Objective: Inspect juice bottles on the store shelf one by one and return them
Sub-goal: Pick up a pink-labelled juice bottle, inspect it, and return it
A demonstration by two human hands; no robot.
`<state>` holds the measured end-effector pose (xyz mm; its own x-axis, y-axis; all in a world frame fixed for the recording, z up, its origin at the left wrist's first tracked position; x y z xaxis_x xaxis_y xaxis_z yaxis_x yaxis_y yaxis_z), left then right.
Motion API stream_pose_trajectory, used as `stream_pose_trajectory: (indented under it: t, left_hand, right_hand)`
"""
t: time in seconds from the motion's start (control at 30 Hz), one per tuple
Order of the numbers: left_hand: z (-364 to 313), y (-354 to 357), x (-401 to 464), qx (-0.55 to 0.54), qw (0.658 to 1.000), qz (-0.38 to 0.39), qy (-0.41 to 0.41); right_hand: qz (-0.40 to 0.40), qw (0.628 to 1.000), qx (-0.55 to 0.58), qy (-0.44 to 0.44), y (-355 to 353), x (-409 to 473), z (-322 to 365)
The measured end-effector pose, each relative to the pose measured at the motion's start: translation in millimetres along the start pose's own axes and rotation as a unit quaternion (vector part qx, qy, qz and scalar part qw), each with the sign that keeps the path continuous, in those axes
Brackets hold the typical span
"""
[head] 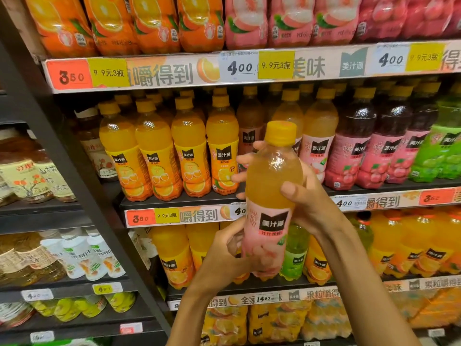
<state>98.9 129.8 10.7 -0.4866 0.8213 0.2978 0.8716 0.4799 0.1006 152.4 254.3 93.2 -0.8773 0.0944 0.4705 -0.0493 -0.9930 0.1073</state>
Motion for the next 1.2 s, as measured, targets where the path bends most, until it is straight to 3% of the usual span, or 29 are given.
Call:
stream_pose_trajectory:
  t: [0.17,0.33,0.47,0.63,0.7,0.87,1.0,1.2]
  left_hand:
    - [5.2,3.4,3.4,-0.032,0.998,-0.040,-0.025]
    - [4.0,11.1,15.6,0.021,0.992,-0.123,0.013]
    - [4.8,9.7,16.2,-0.026,0.986,-0.163,-0.010]
    - [8.8,7.7,9.6,-0.161,0.981,-0.043,-0.100]
    - [10.1,11.0,10.8,-0.155,0.981,-0.037,-0.112]
    - [8.6,2.2,15.6,-0.033,0.986,-0.155,-0.056]
    - [12.0,11.8,20.9,0.011,0.984,-0.174,-0.038]
    - [12.0,5.1,18.6,-0.136,0.983,-0.101,-0.071]
  right_hand:
    - [-0.133,0.991,-0.023,-0.004,-9.3,4.4,-11.6]
    - [-0.216,0.975,-0.046,0.005,-6.7,10.2,-16.4]
    - [-0.191,0.981,-0.001,0.026,-7.7,10.2,-12.6]
    - [-0.159,0.983,0.060,0.072,-7.1,16.9,-18.6]
    - [-0.153,0.984,0.072,0.064,-7.1,18.3,-21.7]
    - [-0.207,0.977,-0.031,0.029,-12.5,15.9,-20.9]
    - [-0.223,0.972,-0.072,0.036,-11.6,16.1,-22.2]
    - [-0.199,0.979,-0.006,0.051,-19.3,14.7,-19.8]
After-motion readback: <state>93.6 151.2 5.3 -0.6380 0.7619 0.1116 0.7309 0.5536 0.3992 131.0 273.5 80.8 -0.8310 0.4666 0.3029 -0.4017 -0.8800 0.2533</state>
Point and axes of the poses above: each hand's wrist, its own x-axis towards the middle knuckle, its own y-axis out of the palm, z = x × y, the point moved 3 cm from there along x, towards the middle knuckle, and after that the axes turned 5 degrees about -x, right-handed, at the moved point
